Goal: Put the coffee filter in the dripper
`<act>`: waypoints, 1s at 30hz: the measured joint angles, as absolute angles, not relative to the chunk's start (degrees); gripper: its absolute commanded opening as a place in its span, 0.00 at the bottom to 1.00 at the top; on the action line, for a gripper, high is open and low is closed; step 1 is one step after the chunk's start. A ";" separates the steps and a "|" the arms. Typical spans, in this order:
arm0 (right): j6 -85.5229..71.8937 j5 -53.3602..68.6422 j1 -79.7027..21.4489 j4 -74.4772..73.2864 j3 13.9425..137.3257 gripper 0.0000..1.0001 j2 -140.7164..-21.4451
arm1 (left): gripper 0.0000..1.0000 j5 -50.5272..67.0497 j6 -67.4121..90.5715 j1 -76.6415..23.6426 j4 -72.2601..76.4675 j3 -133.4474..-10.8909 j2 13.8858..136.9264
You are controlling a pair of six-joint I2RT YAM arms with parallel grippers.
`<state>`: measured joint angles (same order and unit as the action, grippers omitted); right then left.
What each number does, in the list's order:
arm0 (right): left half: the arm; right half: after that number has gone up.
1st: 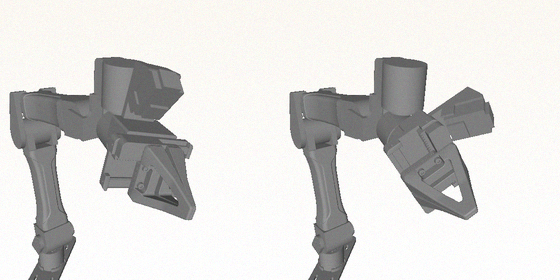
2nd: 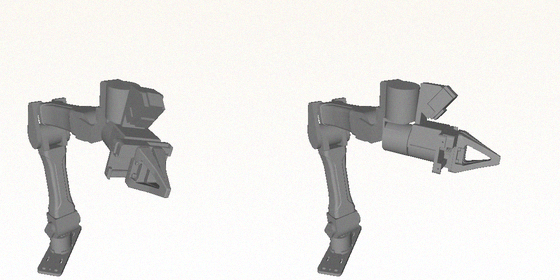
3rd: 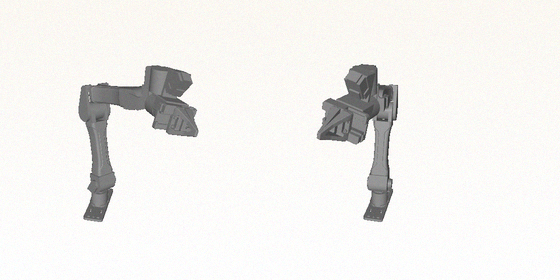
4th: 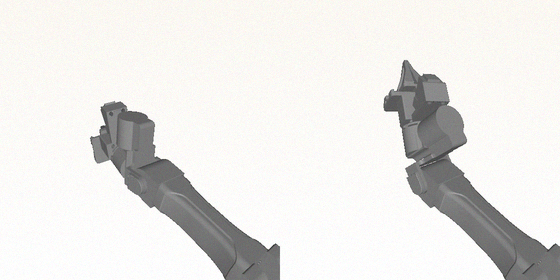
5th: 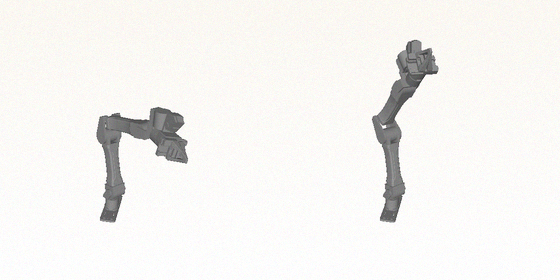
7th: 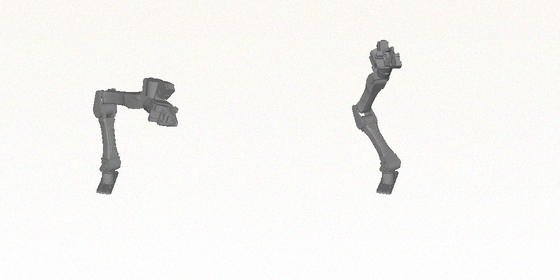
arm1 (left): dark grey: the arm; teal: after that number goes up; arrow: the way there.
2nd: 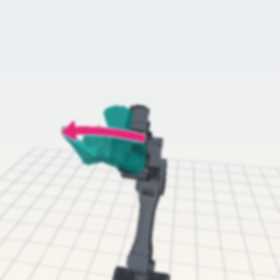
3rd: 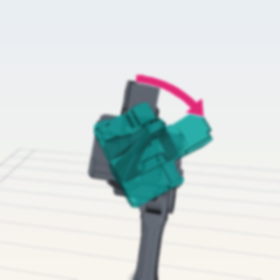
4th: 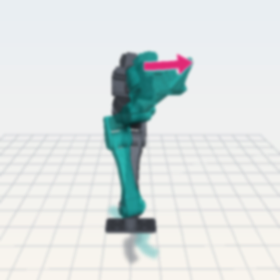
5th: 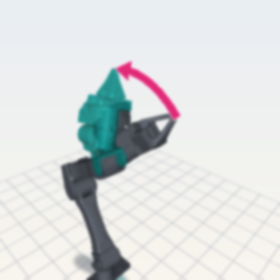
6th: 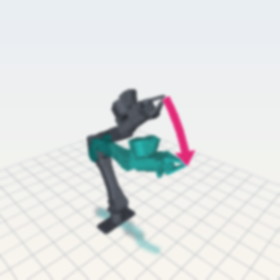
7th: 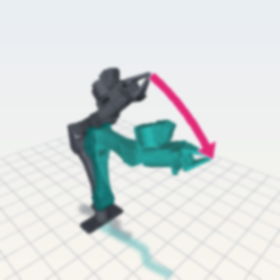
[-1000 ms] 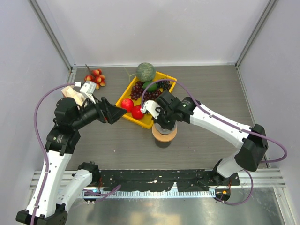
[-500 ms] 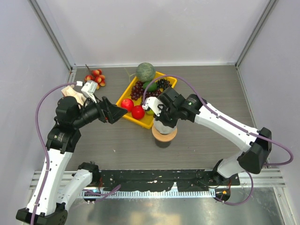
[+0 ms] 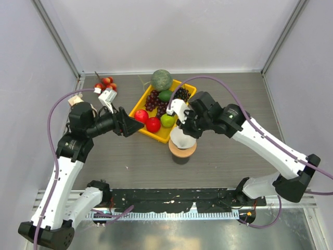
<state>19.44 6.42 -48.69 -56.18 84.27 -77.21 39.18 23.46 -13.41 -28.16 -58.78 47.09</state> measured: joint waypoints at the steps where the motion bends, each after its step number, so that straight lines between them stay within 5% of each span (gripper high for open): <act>1: 19.05 6.85 -48.23 -56.18 84.47 0.17 -76.55 | 0.65 39.53 23.24 -13.80 -28.16 -58.78 47.64; 12: 11.35 17.96 -30.81 -55.20 83.18 0.24 -69.36 | 0.47 44.86 24.58 -24.12 -26.28 -59.09 57.69; 30: 7.68 25.76 -28.75 -50.48 73.19 0.23 -70.04 | 0.32 47.22 28.14 -33.67 -21.58 -61.80 70.89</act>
